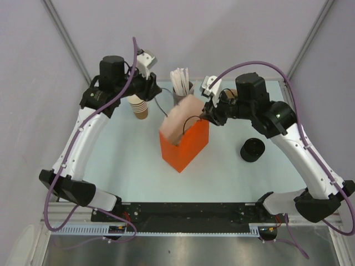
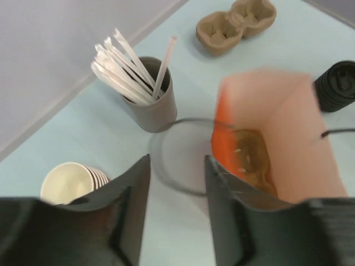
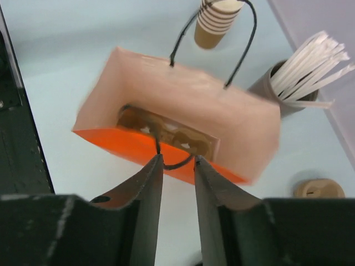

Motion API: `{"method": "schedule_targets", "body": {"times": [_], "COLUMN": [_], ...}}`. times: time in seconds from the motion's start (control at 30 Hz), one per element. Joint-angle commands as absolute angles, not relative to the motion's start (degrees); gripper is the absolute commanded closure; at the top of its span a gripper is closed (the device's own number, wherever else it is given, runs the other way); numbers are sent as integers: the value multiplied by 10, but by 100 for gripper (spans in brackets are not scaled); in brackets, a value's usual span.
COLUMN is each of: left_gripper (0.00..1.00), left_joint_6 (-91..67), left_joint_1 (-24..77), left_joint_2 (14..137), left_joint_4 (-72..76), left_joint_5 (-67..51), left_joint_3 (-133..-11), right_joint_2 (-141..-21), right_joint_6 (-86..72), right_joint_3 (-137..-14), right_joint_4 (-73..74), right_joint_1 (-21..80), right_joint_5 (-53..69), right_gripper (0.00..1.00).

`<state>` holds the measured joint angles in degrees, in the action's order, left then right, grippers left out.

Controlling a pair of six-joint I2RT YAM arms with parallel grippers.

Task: Pack the takeout coffee

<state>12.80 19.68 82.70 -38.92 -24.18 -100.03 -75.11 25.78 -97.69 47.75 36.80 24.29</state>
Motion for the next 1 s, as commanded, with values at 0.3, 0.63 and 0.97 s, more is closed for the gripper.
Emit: {"method": "schedule_targets", "body": {"times": [0.3,0.63,0.97], "left_gripper": [18,12,13], "left_joint_6": [128,114,113], "left_joint_1": [202,202,202], "left_joint_2": [809,856,889], "left_joint_4": [-386,-393,-396], "left_joint_5": [-272,-322,-326], "left_joint_3": [-1012,-1027,-1027], "right_joint_2": [-715,-744,-750], "right_joint_6": [315,341,368], "right_joint_3": [-992,-1009,-1010], "right_joint_4": [524,548,597], "right_joint_1": [362,382,401], "right_joint_5": [253,272,271], "right_gripper": [33,28,29]}}
